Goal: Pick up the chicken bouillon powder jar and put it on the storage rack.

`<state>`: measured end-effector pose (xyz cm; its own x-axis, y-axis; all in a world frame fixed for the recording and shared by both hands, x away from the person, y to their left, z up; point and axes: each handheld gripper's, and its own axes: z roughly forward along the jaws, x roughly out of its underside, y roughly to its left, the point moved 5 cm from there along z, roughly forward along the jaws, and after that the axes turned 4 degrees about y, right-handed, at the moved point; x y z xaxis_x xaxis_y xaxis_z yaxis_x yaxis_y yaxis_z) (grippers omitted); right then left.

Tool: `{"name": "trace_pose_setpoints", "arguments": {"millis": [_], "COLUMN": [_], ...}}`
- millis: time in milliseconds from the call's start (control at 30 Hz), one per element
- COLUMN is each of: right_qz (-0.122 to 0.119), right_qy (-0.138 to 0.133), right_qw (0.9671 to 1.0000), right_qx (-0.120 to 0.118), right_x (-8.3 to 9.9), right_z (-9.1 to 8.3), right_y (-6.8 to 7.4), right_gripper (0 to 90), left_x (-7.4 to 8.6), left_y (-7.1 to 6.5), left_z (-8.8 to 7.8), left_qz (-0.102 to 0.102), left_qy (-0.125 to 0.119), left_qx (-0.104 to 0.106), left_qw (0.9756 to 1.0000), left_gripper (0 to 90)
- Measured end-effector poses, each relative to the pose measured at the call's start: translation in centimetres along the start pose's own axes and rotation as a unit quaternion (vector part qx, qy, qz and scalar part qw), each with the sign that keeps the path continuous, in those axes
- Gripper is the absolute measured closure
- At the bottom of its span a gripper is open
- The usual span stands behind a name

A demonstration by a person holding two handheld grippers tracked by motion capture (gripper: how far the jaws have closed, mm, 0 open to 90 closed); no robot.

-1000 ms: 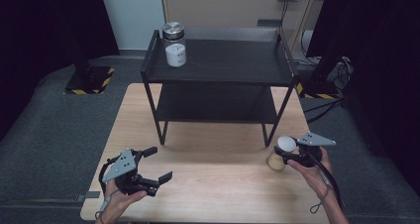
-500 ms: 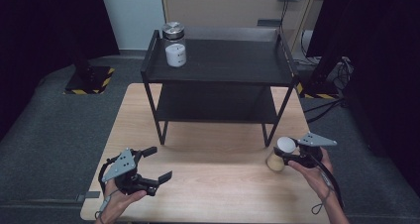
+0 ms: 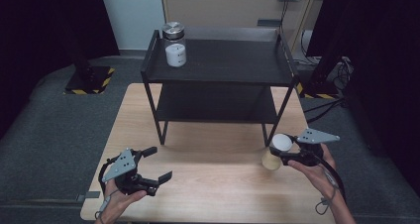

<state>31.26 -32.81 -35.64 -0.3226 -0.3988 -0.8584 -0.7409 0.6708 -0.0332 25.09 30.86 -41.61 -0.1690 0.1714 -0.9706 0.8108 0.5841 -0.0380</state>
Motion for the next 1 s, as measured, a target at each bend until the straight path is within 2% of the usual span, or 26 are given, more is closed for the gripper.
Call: {"name": "trace_pose_setpoints", "arguments": {"millis": [200,233,500,633,1000], "right_qz": [-0.014,-0.021,-0.047,-0.062,-0.084], "right_qy": [0.01,0.015,0.018,0.019,0.011], "right_qw": [0.9996,0.9991,0.9973,0.9955,0.9924], "right_qx": [-0.022,-0.032,-0.054,-0.069,-0.089], "right_x": [-1.9,-2.6,-5.4,-7.6,-13.3], "right_z": [-0.8,-1.0,-2.1,-2.8,-4.7], "right_y": [0.0,0.1,0.7,1.0,1.5], "right_gripper": [34.0,34.0,34.0,34.0,34.0], "left_x": [0.0,0.0,0.0,0.1,0.2], "left_y": [0.0,0.0,0.0,-0.1,-0.2], "left_z": [0.0,0.0,0.0,-0.1,-0.4], "left_qz": [-0.001,-0.001,-0.002,-0.003,-0.005], "left_qy": [-0.001,0.0,0.001,0.002,0.002], "left_qx": [0.0,0.0,0.0,-0.003,-0.008], "left_qw": [1.0,1.0,1.0,1.0,1.0], "left_gripper": [2.9,2.9,2.9,2.9,2.9]}}
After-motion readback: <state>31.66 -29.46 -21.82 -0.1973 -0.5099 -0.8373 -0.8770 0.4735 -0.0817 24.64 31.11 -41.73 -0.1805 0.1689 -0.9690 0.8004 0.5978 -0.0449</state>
